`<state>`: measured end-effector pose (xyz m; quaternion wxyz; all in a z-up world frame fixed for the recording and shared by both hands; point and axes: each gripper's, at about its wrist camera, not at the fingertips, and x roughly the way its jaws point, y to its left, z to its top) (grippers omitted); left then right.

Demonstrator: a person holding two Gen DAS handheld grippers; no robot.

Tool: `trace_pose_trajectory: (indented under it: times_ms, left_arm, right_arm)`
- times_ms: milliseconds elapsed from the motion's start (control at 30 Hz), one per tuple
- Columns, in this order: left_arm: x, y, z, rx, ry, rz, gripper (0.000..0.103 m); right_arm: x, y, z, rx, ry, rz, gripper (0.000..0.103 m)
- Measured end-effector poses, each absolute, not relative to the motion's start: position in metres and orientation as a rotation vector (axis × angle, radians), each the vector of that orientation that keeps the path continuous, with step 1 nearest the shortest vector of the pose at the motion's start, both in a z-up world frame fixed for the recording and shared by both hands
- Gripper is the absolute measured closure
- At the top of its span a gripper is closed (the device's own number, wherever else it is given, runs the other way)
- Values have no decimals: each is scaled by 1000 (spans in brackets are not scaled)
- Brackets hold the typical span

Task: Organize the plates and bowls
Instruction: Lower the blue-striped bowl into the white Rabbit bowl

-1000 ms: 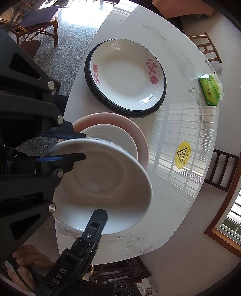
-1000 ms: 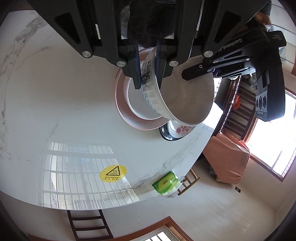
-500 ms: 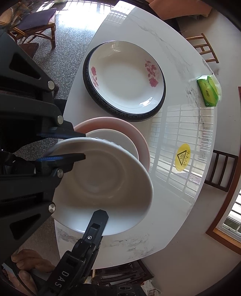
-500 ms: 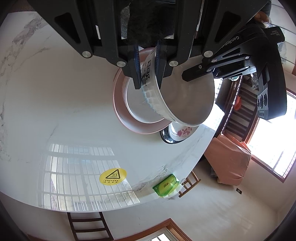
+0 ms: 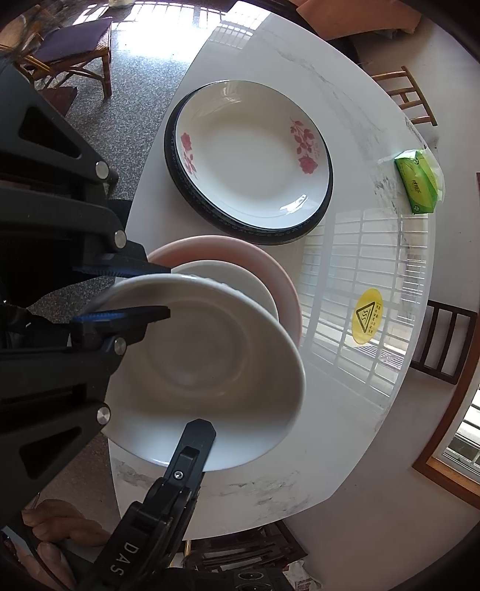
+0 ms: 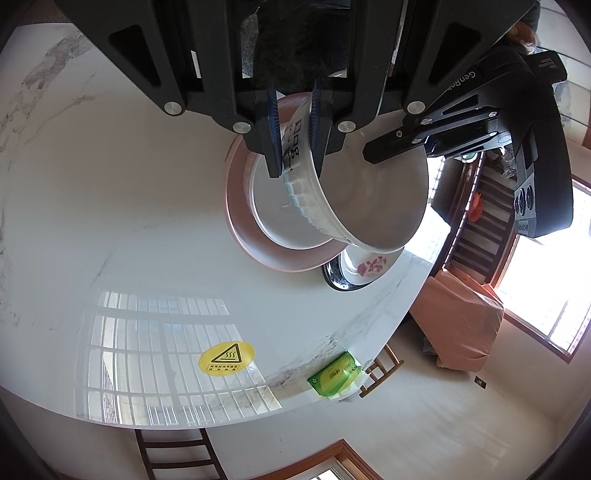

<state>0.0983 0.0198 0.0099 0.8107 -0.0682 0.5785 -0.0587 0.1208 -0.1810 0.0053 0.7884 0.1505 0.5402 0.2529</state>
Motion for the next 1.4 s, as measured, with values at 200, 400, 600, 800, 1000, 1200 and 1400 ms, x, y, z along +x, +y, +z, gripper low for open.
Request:
trace_pose_trajectory:
  times_ms: [200,400,600,800,1000,1200,1400]
  left_arm:
    - [99,21,9,-146,1239,-123,88]
    - [101,20,8,-143,1245,-122,88]
    - [102,20,8,-145,1249,-121,88]
    - [103,20,8,-147,1252,-122,88]
    - [105,22,4,-155,1262,-123,88]
    - [107,20,0,-155,1279,-125,88]
    - [110,19,0,-156,1283,-122,88]
  right_arm:
    - [121,-181,4,329,1167,544,89]
    - [121,-181,4,328,1166,544,89]
    - [120,-180,3,332,1170,544,89]
    - [120,-179,1,337,1174,544,89]
    - [121,-179,-1,341,1179,543,89]
    - [121,-180,-4,347,1192,539,89]
    - [124,-180,-5,351,1207,534,89]
